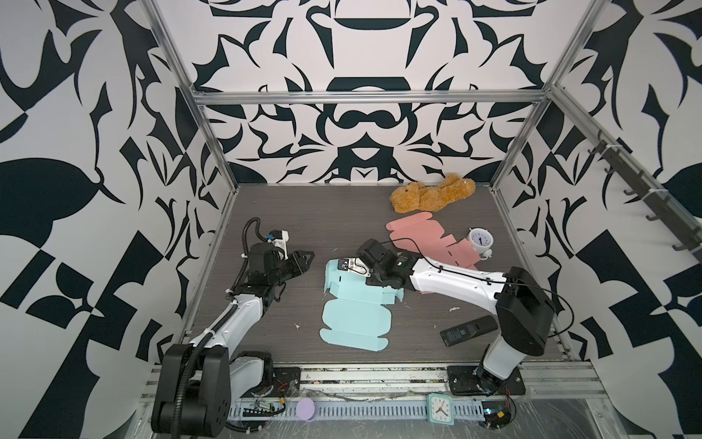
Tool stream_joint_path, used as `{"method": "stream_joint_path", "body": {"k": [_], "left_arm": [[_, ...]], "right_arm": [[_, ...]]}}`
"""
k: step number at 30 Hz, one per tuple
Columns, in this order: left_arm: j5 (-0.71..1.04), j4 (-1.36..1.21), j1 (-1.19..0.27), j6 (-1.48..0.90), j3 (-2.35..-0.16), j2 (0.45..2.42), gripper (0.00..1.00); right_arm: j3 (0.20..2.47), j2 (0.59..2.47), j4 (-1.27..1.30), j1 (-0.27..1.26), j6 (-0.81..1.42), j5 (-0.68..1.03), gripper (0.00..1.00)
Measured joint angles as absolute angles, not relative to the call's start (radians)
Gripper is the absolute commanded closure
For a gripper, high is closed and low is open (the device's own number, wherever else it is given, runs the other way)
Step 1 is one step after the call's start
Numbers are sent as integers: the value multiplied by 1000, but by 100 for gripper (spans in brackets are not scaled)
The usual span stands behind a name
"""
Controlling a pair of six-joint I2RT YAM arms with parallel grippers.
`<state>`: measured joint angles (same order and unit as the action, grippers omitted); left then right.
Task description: Fold the paper box
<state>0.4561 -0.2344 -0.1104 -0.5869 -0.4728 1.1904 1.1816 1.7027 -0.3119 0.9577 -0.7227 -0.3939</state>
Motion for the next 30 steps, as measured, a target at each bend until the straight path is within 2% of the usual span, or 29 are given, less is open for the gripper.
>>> {"method": "stream_joint_path", "body": {"k": [6,16,30], "left_arm": [[468,-240,-149,-595,-470,1259,55],[455,-300,-210,-611,-429,1262,54],[407,-454,-236,-652,-266,1246,54]], "right_arm": [[1155,1703,-168,1000,-817,-467,99],[1053,1703,47,1045,-974,-574,100],[907,1702,336,1103,-1154,-682,100]]}}
